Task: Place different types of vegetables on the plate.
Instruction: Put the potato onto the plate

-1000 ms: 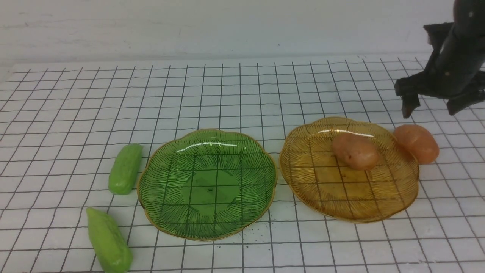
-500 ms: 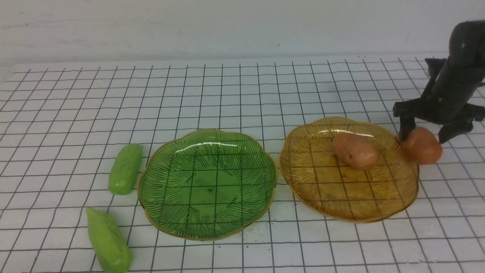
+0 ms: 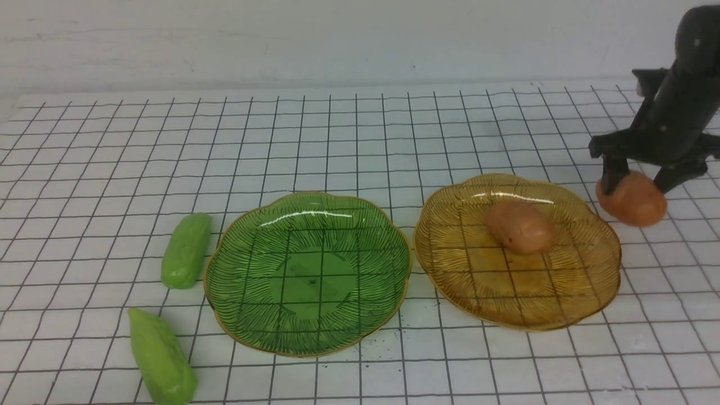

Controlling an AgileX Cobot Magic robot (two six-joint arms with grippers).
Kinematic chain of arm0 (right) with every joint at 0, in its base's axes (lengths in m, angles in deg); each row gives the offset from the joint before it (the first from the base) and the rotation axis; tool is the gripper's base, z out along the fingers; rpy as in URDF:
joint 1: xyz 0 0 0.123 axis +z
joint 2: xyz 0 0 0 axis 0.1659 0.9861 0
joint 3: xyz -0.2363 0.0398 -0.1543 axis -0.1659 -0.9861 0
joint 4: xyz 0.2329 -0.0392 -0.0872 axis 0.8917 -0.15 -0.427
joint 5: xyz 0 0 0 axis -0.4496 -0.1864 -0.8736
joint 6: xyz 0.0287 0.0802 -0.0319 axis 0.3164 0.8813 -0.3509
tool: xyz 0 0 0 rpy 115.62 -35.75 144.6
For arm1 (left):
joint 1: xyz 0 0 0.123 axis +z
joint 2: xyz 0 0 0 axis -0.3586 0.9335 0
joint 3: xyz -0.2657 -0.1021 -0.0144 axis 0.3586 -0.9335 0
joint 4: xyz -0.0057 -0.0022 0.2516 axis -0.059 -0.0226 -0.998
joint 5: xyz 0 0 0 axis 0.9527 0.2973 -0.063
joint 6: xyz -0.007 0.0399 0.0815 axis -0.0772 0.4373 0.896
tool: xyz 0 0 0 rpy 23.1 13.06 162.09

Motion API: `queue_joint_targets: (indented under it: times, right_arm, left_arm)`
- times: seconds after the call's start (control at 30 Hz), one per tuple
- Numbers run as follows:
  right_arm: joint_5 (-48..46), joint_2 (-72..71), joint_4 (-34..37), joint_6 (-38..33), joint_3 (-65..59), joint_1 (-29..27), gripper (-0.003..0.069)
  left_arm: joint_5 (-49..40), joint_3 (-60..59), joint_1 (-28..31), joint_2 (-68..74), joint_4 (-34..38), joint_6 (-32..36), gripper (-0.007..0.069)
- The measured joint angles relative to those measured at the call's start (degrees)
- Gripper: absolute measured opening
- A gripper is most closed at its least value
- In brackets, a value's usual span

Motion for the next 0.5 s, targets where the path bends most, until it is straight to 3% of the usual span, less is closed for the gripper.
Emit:
queue_joint_targets:
  times: [0.27,0.5]
  right_arm:
    - [-0.51,-17.44,5.76,-0.11,-7.77,1.08,0.0515]
    - [-1.17,-19.94,6.21,-1.00,-18.15,7.79,0.0515]
  left_arm:
    - [0.00,0.00,0.02,0.00,0.00,0.00,-0.0008]
    - [0.00,0.00,0.02,0.00,0.00,0.00,-0.0008]
